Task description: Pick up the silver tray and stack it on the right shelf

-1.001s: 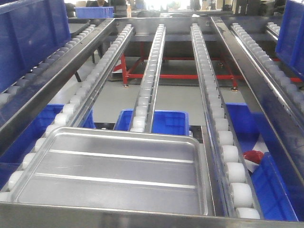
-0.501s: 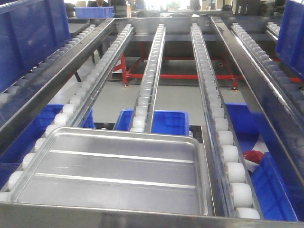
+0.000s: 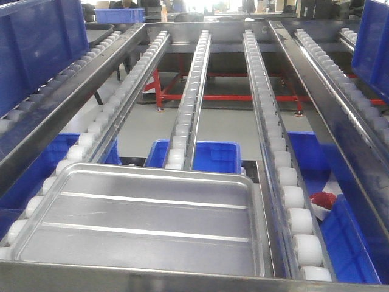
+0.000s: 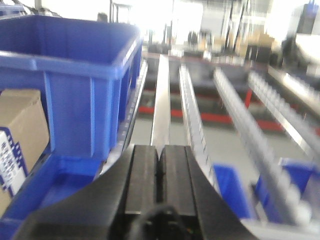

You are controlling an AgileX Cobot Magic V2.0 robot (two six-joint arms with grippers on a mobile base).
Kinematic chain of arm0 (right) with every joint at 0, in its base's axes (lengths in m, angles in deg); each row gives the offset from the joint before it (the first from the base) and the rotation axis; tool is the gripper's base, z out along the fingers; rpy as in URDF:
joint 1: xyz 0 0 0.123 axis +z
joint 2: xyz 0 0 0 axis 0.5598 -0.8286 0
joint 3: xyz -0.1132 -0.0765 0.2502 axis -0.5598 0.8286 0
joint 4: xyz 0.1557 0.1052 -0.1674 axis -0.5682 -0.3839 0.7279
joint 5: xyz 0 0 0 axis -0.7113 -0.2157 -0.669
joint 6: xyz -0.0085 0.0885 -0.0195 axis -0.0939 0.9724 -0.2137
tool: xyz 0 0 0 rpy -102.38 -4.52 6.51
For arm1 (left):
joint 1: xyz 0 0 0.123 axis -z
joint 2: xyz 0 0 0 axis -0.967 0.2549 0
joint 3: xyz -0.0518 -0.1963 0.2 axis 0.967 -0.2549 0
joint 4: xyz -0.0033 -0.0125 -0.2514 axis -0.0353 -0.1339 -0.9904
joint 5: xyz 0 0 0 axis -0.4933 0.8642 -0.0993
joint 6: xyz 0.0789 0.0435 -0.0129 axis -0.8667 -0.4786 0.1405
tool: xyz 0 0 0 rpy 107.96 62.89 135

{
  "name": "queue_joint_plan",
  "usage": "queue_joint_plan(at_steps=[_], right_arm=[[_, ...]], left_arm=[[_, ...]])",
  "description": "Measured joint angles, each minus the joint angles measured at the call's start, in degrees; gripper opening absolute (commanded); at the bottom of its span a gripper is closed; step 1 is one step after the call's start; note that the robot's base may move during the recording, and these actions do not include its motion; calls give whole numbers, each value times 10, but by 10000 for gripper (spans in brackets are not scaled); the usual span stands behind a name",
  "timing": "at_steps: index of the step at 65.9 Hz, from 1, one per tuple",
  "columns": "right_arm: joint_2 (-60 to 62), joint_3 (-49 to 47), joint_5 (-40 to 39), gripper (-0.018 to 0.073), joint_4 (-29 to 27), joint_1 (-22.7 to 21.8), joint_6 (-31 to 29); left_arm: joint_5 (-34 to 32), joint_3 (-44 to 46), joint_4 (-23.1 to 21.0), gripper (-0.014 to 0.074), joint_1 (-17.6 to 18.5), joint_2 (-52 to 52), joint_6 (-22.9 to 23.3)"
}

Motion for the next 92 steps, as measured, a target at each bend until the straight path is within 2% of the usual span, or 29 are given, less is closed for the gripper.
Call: queue_joint_plan(at_steps=[5,12,19,31,42,47,52,56,61,64,70,74,76,82,87,92], right_arm=[[0,-16,-3,55,-1,0,8],[-3,-90,6,55,-3,0,11],[-42,-188,53,59,-3,0,12],[-159,-328,181,59,-4,0,12],[-216,-355,226,71,-4,25,12],[-234,-355,245,155,-4,43,12],[-249,-355,255,269,-4,62,12],[-261,-355,259,344,-4,77,12],[-277,-355,260,381,-4,96,12],[-289,-355,263,384,-4,107,12],[-318,-355,280,384,-12,122,12],[-341,-355,290,384,-25,129,12],[-355,-358,298,384,-36,132,12],[-399,-379,325,384,-79,161,12],[-435,-400,342,384,-102,200,12],[-480,-415,355,384,-111,245,14]], left_arm=[[11,27,-26,-100,0,0,0],[54,130,-2,-100,0,29,0],[157,259,32,-100,0,93,0],[331,439,41,-99,0,243,0],[401,473,40,-96,0,360,0],[418,473,35,-91,0,407,0],[427,473,20,0,0,441,0],[434,473,2,145,0,462,0],[440,473,-24,314,0,479,0],[443,473,-38,355,0,487,0],[451,473,-66,340,0,499,0],[450,473,-74,323,18,502,0],[446,473,-74,317,39,505,1],[445,474,-74,317,134,519,1],[469,475,-51,317,206,538,2],[494,475,-39,317,231,563,33]])
